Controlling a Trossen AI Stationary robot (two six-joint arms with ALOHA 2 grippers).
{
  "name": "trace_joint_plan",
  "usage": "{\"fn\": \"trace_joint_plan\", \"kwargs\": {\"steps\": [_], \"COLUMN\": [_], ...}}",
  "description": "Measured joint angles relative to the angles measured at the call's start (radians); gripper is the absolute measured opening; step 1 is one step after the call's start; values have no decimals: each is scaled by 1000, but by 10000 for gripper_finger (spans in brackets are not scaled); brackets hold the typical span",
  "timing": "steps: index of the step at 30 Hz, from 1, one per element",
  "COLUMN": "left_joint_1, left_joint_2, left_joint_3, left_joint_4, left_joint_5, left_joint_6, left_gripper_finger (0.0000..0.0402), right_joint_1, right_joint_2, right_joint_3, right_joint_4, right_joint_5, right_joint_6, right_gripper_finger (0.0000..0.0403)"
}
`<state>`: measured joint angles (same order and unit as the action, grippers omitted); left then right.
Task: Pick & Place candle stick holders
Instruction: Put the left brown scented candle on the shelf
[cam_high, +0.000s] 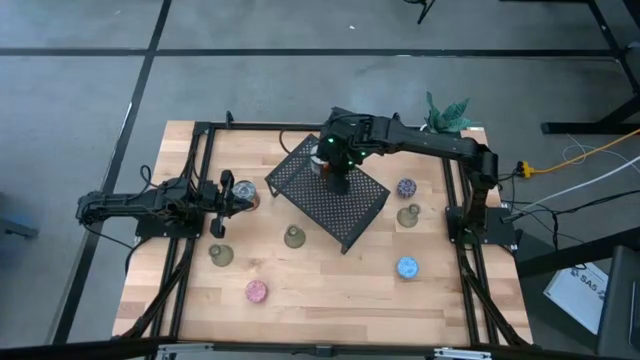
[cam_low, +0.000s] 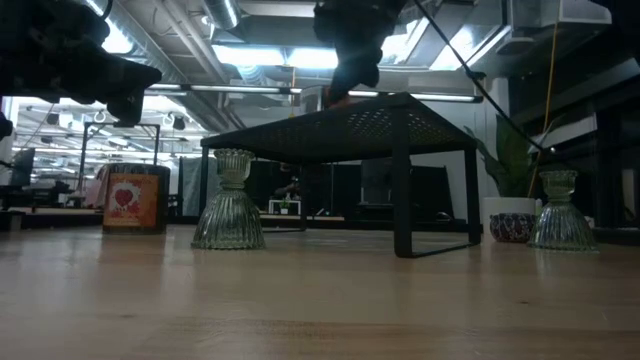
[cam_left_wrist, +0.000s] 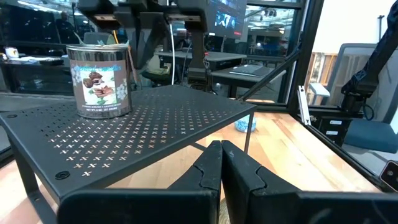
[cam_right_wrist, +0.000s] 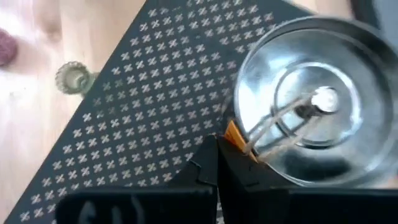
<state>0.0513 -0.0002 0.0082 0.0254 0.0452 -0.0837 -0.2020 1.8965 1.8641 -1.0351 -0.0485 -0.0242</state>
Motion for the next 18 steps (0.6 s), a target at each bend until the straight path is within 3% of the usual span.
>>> {"fn": "trace_joint_plan", "kwargs": {"steps": [18], "left_joint_1": [0], "left_joint_2": [0], "left_joint_3": [0], "left_joint_4": [0], "left_joint_5": [0], "left_joint_6": [0], "left_gripper_finger": [1], "right_joint_1": [-22], "right_joint_2": [2], "right_joint_3": [0], "right_joint_4": [81], "right_joint_5": [143], "right_joint_6": [-6], "right_gripper_finger": [0]}}
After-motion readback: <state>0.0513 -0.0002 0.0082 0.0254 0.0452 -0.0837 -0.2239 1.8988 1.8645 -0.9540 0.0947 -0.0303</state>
